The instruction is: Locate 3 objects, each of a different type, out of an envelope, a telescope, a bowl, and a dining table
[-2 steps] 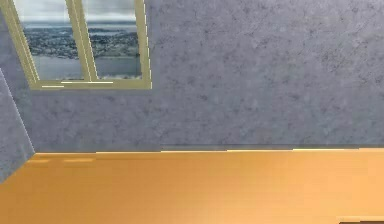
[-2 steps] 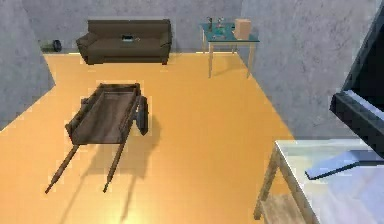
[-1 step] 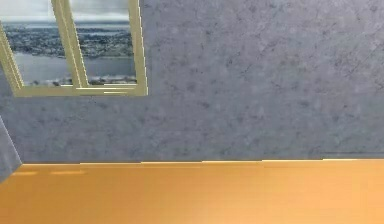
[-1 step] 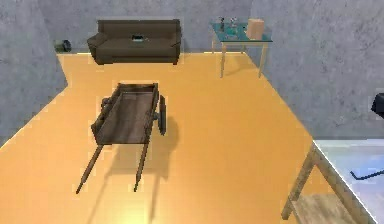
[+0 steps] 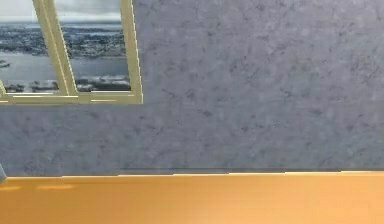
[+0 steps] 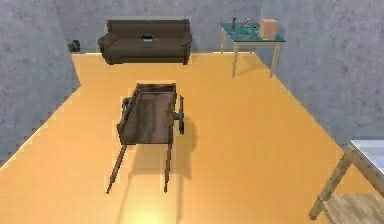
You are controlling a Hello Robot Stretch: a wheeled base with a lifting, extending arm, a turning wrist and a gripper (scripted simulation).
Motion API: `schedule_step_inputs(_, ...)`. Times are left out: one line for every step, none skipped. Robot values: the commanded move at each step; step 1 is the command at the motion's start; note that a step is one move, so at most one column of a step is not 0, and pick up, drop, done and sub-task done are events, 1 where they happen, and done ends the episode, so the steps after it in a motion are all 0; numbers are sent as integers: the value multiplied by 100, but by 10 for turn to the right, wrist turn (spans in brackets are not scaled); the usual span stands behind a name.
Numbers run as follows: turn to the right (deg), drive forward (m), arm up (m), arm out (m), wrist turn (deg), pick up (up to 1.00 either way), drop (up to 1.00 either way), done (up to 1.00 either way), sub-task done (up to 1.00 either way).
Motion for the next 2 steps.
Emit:
schedule_step_inputs(300, 0, 0, 0, 0, 0, 0, 0, 0)
schedule_step_inputs(0, 70, 0, 0, 0, 0, 0, 0, 0)
